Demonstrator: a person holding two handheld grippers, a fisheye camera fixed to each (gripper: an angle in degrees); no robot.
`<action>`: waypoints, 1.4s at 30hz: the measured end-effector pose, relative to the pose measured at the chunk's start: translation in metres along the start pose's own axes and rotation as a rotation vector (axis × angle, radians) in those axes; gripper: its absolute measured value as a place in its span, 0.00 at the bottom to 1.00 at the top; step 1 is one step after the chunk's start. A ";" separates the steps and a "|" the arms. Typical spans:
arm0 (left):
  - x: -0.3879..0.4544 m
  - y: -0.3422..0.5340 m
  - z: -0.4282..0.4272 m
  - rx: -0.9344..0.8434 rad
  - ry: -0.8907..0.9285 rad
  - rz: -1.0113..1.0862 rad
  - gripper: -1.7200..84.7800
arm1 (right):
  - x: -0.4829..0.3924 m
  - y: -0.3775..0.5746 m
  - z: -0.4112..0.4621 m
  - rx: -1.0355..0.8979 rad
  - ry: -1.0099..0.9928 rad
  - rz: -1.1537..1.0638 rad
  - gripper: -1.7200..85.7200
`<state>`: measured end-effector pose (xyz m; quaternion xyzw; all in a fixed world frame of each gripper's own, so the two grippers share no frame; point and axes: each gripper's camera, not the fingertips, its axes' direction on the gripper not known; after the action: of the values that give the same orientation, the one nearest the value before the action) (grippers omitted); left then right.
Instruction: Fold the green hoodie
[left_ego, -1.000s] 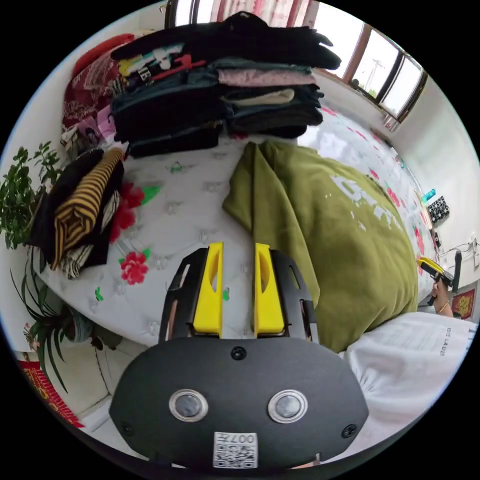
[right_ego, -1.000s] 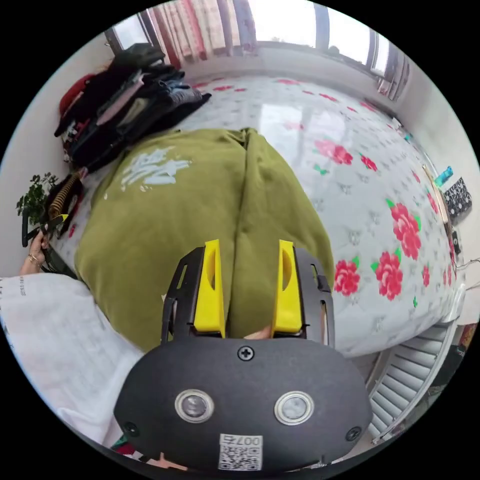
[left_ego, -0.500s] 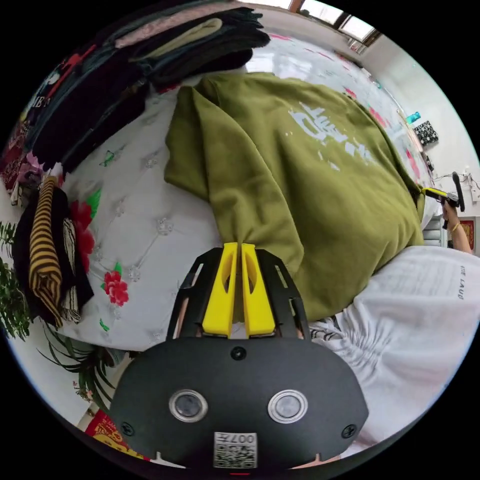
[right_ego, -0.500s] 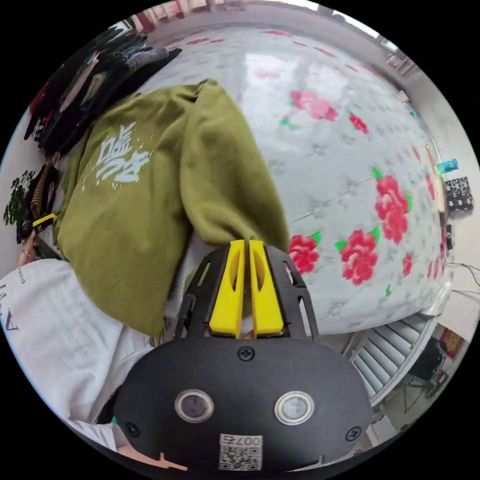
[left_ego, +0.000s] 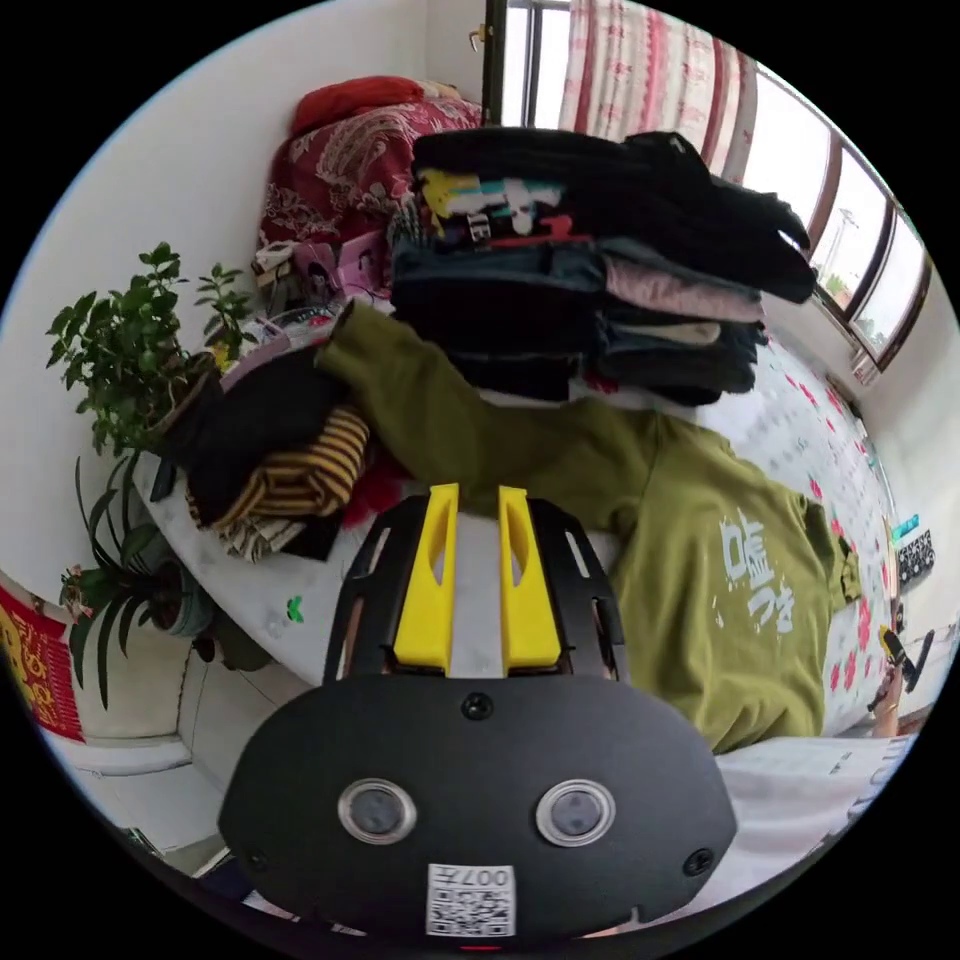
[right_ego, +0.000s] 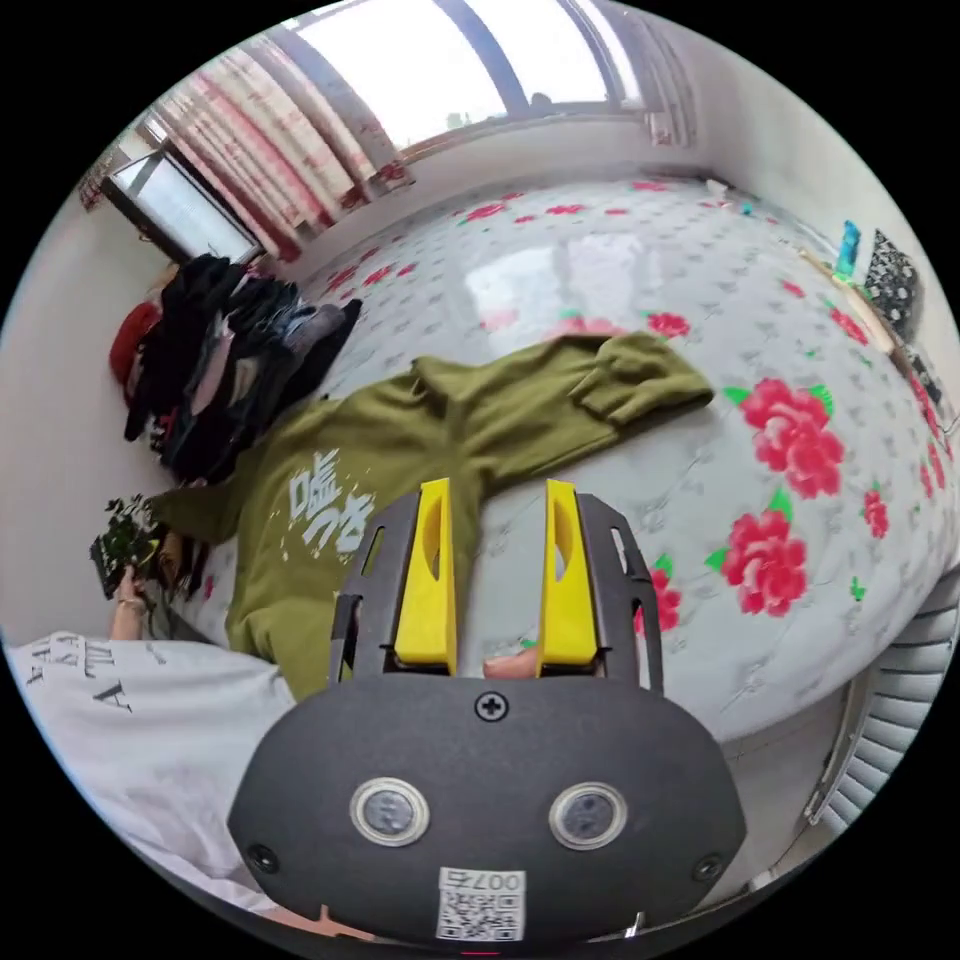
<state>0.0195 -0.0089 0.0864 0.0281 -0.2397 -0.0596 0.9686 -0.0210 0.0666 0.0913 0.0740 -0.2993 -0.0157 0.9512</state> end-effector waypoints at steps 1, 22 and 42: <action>0.005 0.031 0.015 -0.060 0.035 0.005 0.10 | -0.002 0.014 0.009 -0.035 -0.003 -0.003 0.14; 0.046 0.041 0.050 -0.395 0.573 0.402 0.06 | 0.023 0.079 -0.044 -0.161 -0.226 -0.167 0.08; -0.007 0.023 0.005 -0.590 0.642 0.331 0.05 | 0.065 0.117 -0.098 -0.282 -0.292 -0.126 0.04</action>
<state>0.0136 0.0150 0.0892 -0.2701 0.0982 0.0418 0.9569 0.0867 0.1901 0.0668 -0.0443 -0.4237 -0.1273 0.8957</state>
